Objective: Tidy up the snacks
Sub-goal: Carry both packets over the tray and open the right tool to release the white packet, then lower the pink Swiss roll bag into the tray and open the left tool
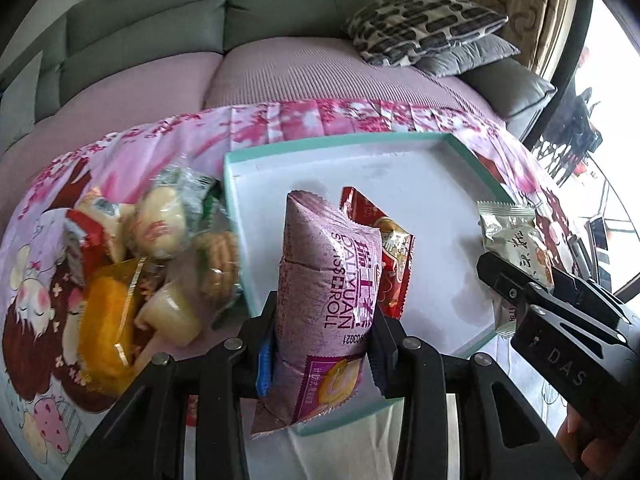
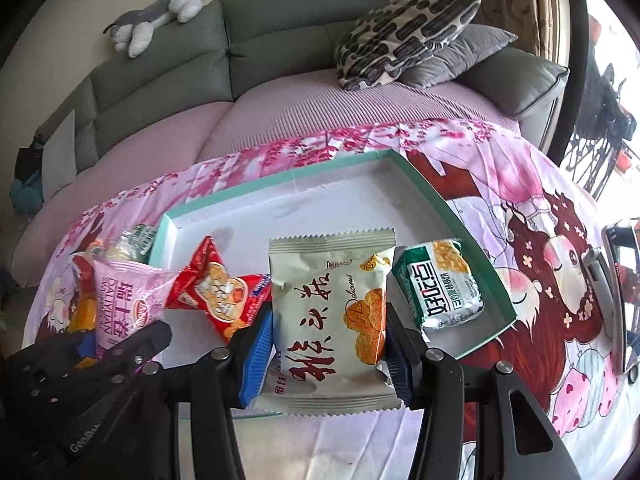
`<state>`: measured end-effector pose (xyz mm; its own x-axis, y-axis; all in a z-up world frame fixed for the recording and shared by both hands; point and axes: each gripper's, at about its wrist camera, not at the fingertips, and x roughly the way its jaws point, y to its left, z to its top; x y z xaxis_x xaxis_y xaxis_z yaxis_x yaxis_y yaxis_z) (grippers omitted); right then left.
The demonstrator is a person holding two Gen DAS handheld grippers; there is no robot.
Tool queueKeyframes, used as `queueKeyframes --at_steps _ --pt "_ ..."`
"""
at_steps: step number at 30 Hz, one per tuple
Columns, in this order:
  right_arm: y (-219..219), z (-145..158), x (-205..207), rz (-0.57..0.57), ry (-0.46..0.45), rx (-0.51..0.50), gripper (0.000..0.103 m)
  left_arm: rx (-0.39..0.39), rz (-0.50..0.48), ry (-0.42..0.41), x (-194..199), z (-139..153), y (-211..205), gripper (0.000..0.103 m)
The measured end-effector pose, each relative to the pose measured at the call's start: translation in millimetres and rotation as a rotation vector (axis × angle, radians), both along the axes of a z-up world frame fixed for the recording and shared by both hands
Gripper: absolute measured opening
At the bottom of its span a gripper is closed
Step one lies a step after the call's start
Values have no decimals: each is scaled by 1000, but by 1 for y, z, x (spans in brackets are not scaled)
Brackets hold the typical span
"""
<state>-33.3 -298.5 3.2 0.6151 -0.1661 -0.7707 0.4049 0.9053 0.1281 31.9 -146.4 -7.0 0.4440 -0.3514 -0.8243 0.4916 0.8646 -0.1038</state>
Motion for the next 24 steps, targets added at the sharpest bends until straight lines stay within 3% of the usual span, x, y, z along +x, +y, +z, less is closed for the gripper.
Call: queueKeyframes --at_steps 14,16,18,24 --pt "-21 -21 18 -25 52 10 54 13 -33 -17 18 -10 -26 41" --pt "-22 -22 18 -32 61 0 55 34 -31 -26 17 -10 -27 50" --pt "-22 -21 18 -34 61 -2 55 45 -24 -45 16 -7 -27 70" --pt "-22 -17 16 -34 57 -12 56 33 -14 -66 13 3 -19 71"
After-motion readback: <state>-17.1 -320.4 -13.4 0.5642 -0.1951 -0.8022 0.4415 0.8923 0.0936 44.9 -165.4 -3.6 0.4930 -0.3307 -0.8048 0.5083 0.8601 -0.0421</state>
